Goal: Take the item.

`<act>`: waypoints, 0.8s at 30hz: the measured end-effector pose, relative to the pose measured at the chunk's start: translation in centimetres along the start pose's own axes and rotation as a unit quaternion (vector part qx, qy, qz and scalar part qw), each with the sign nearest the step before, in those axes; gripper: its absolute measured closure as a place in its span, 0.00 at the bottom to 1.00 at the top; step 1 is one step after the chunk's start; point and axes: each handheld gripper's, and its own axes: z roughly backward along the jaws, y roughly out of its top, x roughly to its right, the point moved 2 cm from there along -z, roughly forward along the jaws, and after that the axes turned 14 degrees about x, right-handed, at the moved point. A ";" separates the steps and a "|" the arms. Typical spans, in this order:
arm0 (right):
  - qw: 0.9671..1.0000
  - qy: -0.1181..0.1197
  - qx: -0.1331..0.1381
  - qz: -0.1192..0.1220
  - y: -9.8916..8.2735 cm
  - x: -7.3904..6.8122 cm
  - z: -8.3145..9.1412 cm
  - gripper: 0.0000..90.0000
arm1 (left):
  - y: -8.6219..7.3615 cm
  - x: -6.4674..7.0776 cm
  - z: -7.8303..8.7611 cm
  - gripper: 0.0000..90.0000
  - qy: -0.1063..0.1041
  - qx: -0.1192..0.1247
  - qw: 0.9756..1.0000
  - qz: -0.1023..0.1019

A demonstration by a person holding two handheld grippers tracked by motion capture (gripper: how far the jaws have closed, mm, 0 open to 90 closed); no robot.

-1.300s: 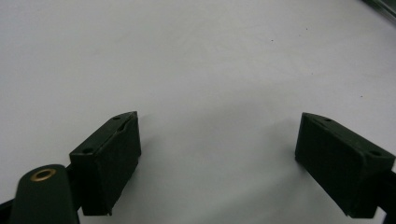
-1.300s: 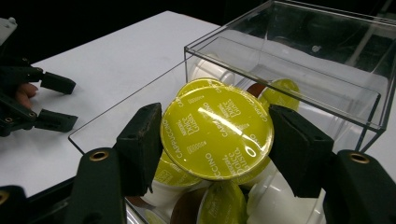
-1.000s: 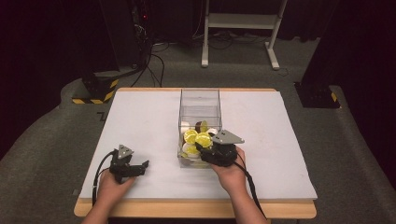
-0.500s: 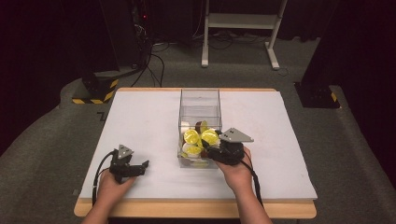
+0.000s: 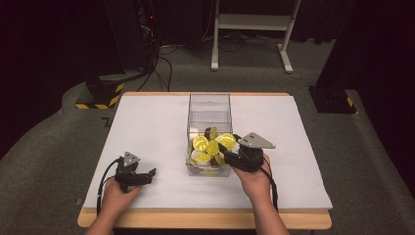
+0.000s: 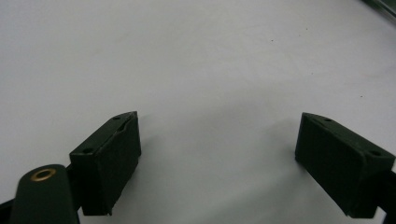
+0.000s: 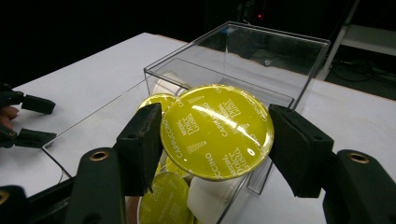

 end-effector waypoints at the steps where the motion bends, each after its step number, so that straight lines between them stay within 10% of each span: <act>1: 1.000 -0.001 0.001 0.001 0.0 0.1 0.0 0.42 | 0.0 0.0 0.0 0.16 -0.001 -0.001 1.000 -0.002; 24: 0.999 -0.037 0.011 0.000 0.5 2.2 1.4 0.42 | 0.0 0.0 0.0 0.16 -0.001 -0.002 1.000 -0.002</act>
